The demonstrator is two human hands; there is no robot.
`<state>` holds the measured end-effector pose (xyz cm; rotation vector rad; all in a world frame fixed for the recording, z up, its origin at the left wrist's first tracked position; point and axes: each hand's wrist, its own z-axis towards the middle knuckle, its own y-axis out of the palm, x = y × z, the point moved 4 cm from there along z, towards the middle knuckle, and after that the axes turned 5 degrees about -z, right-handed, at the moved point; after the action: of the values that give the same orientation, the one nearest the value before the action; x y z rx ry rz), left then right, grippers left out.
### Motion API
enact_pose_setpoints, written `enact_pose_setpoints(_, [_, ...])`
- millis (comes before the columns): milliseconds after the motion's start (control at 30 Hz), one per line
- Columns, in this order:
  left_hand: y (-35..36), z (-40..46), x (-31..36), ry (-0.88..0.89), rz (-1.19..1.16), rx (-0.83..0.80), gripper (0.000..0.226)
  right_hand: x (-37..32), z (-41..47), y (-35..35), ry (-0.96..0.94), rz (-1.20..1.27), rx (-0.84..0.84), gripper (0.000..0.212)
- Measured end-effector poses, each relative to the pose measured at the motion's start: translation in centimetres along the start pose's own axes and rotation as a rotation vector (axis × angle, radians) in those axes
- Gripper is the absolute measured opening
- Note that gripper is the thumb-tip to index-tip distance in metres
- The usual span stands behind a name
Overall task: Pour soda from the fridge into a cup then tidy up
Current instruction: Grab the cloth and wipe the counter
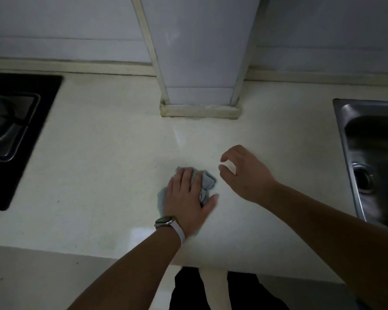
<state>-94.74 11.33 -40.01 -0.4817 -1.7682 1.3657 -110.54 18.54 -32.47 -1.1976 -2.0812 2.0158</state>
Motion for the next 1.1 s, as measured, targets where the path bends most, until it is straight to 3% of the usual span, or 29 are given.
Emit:
enact_pose_setpoints(367, [3.8, 4.6, 10.8, 0.233, -0.035, -0.125, 0.067, 8.3, -1.0, -3.6, 0.095, 0.023, 0.082, 0.019])
enact_pose_setpoints(633, [5.2, 11.3, 13.9, 0.252, -0.015, -0.155, 0.057, 12.2, -0.7, -5.0, 0.127, 0.024, 0.129, 0.017])
enact_pose_setpoints(900, [3.1, 14.3, 10.0, 0.232, -0.002, -0.058, 0.048, 11.7, 0.5, -5.1, 0.143, 0.017, 0.117, 0.021])
enact_pose_setpoints(1100, [-0.3, 15.1, -0.2, 0.081, 0.028, 0.038, 0.054, 8.4, 2.0, -3.7, 0.134, 0.013, 0.087, 0.020])
